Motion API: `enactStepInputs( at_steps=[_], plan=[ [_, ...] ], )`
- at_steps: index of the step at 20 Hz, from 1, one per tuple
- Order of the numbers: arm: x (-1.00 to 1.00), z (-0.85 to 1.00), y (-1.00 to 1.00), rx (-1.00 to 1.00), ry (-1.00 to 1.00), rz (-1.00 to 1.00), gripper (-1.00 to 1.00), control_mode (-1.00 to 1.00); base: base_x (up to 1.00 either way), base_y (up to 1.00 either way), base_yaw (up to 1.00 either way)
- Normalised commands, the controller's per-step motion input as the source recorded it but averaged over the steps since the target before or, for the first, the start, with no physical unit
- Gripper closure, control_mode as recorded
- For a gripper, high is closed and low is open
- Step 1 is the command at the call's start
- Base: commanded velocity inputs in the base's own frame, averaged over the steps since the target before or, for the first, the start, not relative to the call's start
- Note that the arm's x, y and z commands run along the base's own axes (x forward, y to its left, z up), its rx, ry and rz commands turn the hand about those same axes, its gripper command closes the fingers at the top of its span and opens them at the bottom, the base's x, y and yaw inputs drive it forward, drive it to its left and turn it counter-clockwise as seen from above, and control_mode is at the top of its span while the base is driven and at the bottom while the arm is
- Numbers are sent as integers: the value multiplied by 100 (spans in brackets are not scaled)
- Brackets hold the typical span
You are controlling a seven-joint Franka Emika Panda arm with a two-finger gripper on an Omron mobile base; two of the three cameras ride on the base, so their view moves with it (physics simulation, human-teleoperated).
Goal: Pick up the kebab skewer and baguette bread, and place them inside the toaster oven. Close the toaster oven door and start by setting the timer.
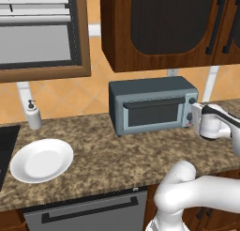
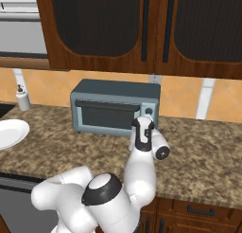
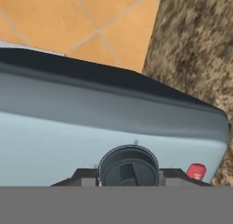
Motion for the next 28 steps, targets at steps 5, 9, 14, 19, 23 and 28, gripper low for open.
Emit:
enactStepInputs(
  at_steps=[5, 9, 14, 19, 23, 28],
  plan=[
    [44, 23, -5, 9, 1, -1, 100, -100, 0, 0, 0],
    [40, 9, -38, 9, 0, -8, 100, -100, 0, 0, 0],
    [45, 0, -63, 0, 3, -22, 100, -100, 0, 0, 0],
    [64, 5, -25, 0, 15, -40, 100, -100, 0, 0, 0],
    [39, 0, 3, 0, 18, -55, 100, -100, 0, 0, 0],
    [9, -12, 52, -1, 8, -70, 100, -100, 0, 0, 0]
  ],
)
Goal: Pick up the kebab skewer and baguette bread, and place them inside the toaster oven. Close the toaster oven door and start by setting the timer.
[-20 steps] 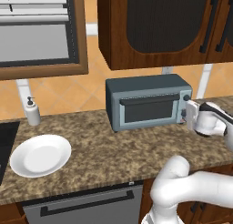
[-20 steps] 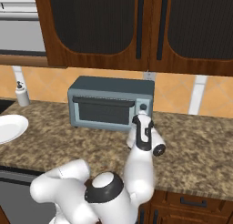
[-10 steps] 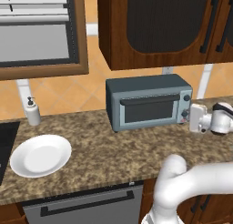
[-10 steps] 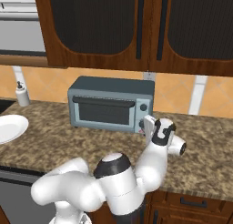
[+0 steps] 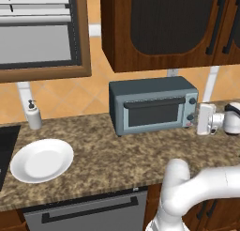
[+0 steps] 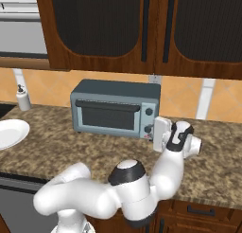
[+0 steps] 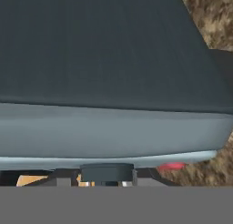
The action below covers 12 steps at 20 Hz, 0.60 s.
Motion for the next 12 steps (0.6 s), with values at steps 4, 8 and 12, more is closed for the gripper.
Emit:
enactStepInputs(
  at_steps=[4, 8, 12],
  plan=[
    [18, -34, 75, -4, 2, -76, 100, -100, 0, 0, 0],
    [41, -26, 72, -8, 8, -77, 100, -100, 0, 0, 0],
    [41, -10, 64, -15, 13, -76, 100, -100, 0, 0, 0]
  ],
)
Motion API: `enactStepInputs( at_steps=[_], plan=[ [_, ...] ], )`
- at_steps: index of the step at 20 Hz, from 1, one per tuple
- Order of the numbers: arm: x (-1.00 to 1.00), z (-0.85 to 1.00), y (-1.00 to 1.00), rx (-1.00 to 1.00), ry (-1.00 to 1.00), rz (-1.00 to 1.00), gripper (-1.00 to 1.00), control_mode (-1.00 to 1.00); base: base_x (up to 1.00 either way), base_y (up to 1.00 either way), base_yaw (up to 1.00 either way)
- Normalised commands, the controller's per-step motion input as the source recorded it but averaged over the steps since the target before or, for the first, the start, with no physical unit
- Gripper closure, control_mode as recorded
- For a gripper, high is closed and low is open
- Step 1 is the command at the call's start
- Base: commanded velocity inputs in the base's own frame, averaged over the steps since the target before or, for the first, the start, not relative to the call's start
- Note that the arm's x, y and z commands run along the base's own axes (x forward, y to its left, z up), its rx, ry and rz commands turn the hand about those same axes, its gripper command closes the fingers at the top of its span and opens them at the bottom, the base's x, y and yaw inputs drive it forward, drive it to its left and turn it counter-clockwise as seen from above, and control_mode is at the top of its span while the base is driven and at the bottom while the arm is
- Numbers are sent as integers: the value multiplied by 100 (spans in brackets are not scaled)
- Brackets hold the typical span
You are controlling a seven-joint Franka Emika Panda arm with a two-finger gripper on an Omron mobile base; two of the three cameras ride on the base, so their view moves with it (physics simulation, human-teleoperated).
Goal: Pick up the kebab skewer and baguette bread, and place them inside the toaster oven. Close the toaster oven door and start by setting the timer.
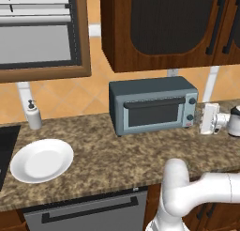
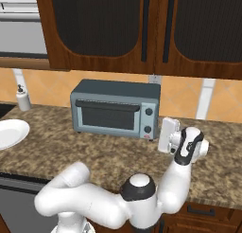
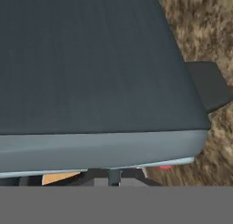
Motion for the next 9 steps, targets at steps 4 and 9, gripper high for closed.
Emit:
enactStepInputs(
  at_steps=[4, 9],
  plan=[
    [27, -10, 75, -11, 13, -72, 100, -100, 0, 0, 0],
    [-13, -1, 82, -10, 7, -62, 100, -100, 0, 0, 0]
  ],
)
